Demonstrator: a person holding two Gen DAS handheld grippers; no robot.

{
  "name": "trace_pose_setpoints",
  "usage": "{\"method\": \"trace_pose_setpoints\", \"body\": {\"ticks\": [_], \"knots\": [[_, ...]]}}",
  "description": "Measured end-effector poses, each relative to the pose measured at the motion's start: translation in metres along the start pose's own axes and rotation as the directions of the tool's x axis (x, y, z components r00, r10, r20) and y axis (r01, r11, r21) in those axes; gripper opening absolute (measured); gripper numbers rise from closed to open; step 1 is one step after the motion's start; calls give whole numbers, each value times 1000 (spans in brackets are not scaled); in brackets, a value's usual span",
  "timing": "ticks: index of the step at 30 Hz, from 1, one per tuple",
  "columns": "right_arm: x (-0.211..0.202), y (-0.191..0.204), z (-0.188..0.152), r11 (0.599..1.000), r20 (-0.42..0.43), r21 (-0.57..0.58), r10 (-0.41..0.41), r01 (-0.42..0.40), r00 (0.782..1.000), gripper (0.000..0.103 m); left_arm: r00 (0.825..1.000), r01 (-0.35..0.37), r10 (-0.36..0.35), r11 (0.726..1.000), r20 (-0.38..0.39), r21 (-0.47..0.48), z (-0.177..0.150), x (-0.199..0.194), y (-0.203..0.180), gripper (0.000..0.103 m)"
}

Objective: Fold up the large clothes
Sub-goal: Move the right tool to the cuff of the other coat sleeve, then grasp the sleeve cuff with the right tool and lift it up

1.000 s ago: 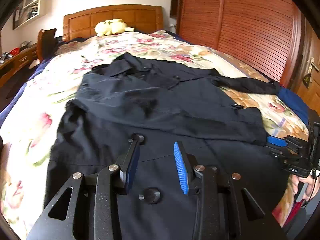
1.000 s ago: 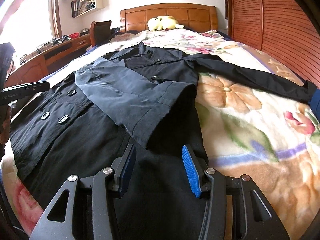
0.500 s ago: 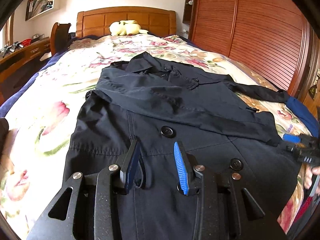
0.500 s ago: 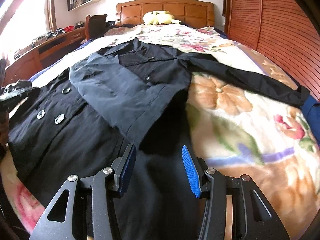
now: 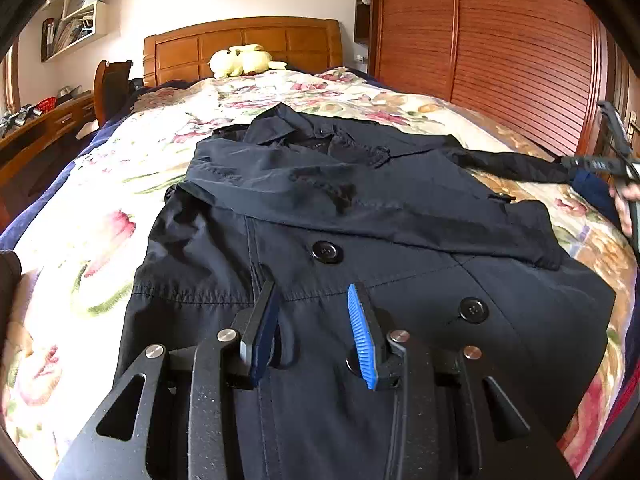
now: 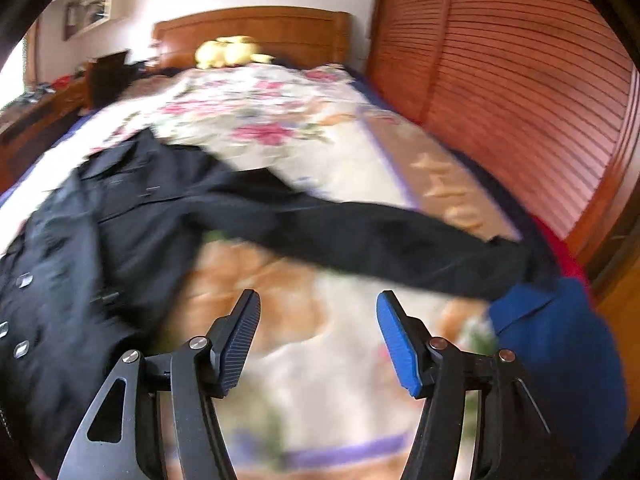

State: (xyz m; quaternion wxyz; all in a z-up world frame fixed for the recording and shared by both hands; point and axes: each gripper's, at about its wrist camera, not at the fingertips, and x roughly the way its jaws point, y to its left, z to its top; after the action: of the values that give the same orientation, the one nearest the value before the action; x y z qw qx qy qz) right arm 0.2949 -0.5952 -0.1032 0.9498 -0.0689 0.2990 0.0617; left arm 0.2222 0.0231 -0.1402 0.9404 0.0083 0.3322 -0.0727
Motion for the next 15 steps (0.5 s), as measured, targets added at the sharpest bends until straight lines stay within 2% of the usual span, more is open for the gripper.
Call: {"method": "trace_pose_setpoints", "body": {"ticks": [5,10,15], "knots": [[33,-56,31,993,-59,55,-101,104,993,63,1000,3,-3,1000,-13,-2,-2,3,0,37],[63,-100,53,976,-139,102,-178,193,974,63,999,8,-9,1000,-34,-9,-4,9,1,37],[86,-124,65,959,-224,154,-200,237,954,63,999,11,-11,1000,-45,-5,-5,11,0,37]]}}
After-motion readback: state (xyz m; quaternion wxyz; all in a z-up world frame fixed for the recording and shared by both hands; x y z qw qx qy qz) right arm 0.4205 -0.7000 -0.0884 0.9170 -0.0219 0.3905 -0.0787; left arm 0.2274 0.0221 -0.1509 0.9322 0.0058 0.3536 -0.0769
